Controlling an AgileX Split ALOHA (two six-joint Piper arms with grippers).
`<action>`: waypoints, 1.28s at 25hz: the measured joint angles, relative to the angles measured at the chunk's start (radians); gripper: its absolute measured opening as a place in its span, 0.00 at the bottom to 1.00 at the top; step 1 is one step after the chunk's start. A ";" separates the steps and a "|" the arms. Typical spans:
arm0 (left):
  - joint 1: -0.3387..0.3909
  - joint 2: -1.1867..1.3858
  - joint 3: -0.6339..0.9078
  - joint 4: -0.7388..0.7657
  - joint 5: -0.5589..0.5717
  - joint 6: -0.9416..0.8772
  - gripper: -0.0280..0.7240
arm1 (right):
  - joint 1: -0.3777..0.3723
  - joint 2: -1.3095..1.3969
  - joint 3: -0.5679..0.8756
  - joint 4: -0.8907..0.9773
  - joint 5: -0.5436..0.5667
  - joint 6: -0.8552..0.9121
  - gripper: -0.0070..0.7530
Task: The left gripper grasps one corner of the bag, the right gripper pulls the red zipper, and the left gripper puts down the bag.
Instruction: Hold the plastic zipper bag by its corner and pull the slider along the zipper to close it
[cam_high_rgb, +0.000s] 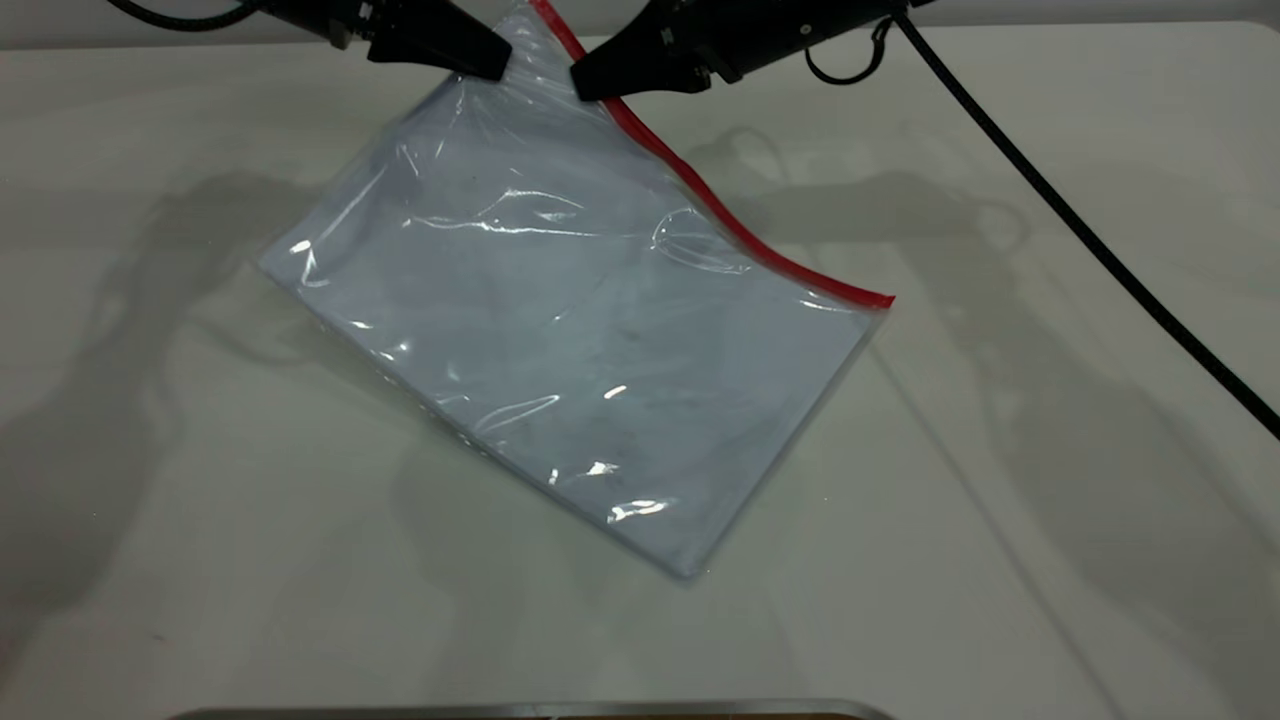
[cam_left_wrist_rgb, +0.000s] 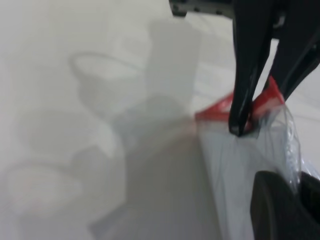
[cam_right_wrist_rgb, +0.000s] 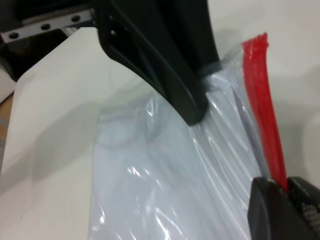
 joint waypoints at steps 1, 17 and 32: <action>0.000 0.001 0.000 -0.009 -0.002 0.010 0.11 | -0.004 0.004 0.000 0.000 0.002 0.006 0.06; 0.040 -0.014 0.001 -0.199 -0.006 0.090 0.06 | -0.056 0.025 0.000 -0.291 -0.056 0.028 0.07; 0.059 -0.012 -0.007 -0.097 -0.034 0.013 0.05 | -0.075 0.046 -0.010 -0.284 0.052 0.032 0.07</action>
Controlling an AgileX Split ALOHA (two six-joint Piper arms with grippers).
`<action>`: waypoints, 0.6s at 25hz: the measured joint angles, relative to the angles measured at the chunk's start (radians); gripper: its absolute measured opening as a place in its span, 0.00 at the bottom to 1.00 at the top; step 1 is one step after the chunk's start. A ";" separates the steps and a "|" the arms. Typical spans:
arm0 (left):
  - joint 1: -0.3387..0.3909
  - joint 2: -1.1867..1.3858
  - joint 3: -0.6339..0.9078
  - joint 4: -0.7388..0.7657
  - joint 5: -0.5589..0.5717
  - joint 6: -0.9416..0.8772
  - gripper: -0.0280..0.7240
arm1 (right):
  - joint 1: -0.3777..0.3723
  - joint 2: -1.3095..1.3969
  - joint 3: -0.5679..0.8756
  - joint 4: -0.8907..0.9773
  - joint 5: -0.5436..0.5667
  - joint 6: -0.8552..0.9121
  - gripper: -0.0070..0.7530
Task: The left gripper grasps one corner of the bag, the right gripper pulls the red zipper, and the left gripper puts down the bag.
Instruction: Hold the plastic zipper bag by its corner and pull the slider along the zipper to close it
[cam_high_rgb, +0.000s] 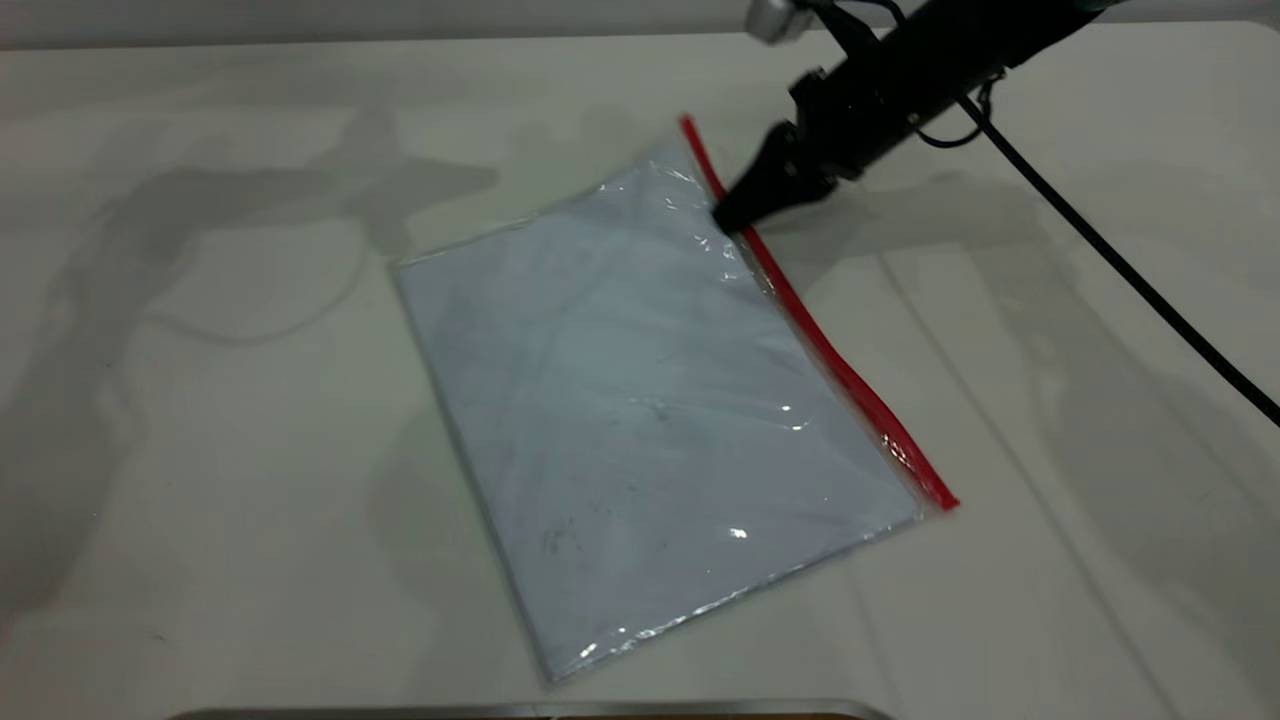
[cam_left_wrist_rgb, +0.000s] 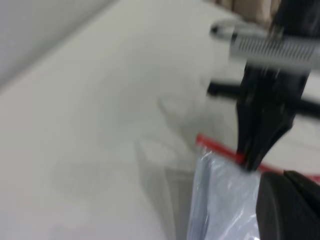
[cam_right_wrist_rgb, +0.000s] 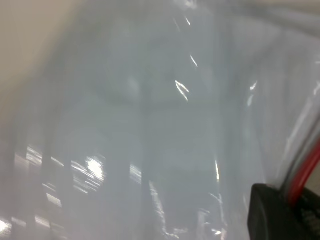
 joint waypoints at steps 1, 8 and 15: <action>0.000 0.011 0.000 0.030 -0.001 -0.030 0.05 | 0.000 0.000 -0.015 0.042 0.033 -0.014 0.07; 0.000 0.051 0.000 0.109 0.001 -0.143 0.22 | 0.027 0.001 -0.164 0.172 0.107 -0.035 0.07; 0.000 0.051 0.000 0.109 0.023 -0.150 0.68 | 0.096 0.001 -0.179 0.127 0.107 -0.035 0.07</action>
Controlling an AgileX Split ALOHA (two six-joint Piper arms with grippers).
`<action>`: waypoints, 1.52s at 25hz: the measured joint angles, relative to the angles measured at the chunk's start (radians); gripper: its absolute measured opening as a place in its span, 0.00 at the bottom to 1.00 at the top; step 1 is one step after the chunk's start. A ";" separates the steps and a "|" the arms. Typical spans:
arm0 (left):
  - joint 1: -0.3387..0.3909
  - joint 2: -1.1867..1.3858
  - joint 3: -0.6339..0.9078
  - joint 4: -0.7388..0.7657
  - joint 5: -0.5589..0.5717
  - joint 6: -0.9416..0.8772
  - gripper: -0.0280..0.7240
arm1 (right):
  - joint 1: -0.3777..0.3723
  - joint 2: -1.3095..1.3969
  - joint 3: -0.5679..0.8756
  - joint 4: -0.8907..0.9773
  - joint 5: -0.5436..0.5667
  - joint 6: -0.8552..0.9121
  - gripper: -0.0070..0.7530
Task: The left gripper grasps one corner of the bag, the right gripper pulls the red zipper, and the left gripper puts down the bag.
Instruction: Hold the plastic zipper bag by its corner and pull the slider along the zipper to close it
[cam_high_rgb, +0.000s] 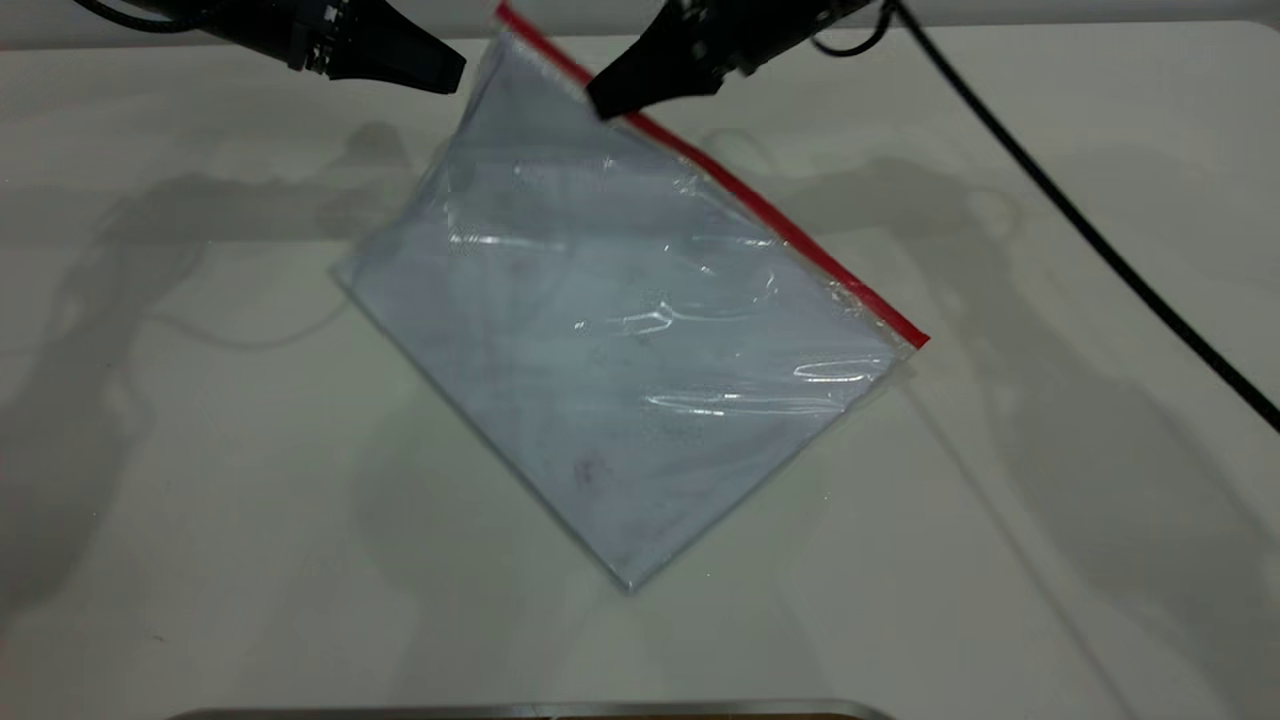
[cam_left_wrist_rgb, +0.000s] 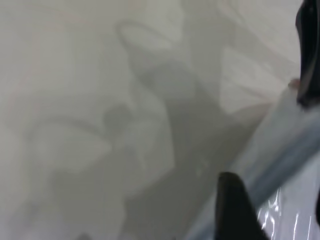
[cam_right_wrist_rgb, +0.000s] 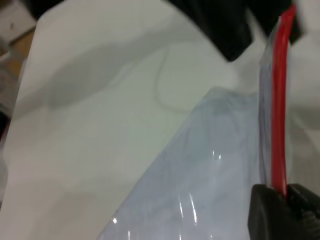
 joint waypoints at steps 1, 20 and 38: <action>0.000 0.000 0.000 0.000 0.007 -0.002 0.71 | 0.007 0.000 0.000 -0.004 0.000 0.000 0.07; -0.059 0.000 0.000 0.112 0.016 0.124 0.17 | 0.024 0.000 -0.004 0.027 -0.013 0.000 0.07; -0.062 -0.006 0.007 -0.033 0.016 0.235 0.11 | 0.014 -0.011 -0.019 -0.119 -0.035 0.000 0.07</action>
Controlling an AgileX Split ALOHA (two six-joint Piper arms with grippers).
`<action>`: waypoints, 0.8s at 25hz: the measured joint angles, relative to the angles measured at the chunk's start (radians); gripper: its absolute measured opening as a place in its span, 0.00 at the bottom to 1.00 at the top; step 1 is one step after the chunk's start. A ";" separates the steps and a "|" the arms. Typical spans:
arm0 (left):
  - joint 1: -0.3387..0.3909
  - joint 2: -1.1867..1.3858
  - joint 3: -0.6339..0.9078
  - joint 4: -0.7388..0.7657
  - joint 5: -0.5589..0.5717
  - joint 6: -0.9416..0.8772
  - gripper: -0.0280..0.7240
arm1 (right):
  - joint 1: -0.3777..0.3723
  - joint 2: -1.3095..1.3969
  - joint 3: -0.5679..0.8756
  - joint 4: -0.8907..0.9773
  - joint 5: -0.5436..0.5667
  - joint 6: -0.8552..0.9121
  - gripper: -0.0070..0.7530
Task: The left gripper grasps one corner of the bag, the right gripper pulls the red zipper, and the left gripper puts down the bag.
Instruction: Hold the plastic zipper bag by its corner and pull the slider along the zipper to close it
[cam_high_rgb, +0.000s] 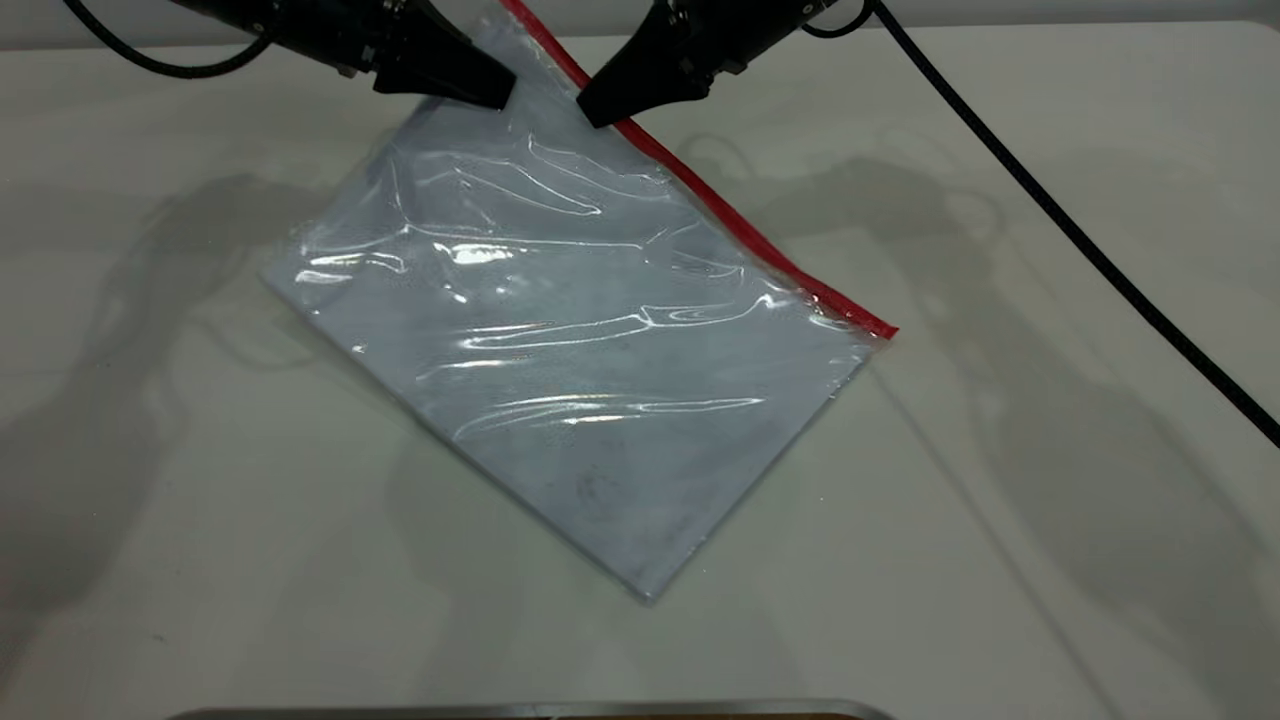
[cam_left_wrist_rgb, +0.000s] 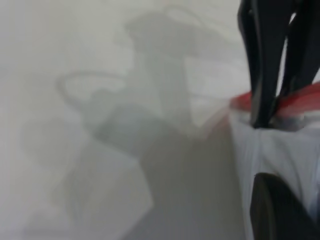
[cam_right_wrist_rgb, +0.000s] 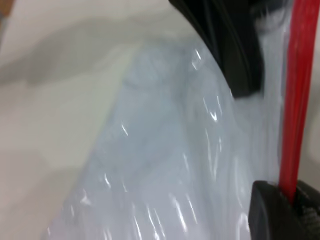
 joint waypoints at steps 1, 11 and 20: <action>0.000 -0.002 0.000 -0.011 -0.002 0.003 0.11 | -0.001 0.000 -0.001 -0.008 -0.004 0.004 0.07; 0.024 -0.022 0.000 -0.170 -0.004 0.037 0.11 | -0.047 0.000 -0.001 -0.132 -0.002 0.052 0.08; 0.042 -0.025 0.000 -0.248 -0.004 0.051 0.11 | -0.084 0.000 -0.001 -0.410 0.047 0.234 0.08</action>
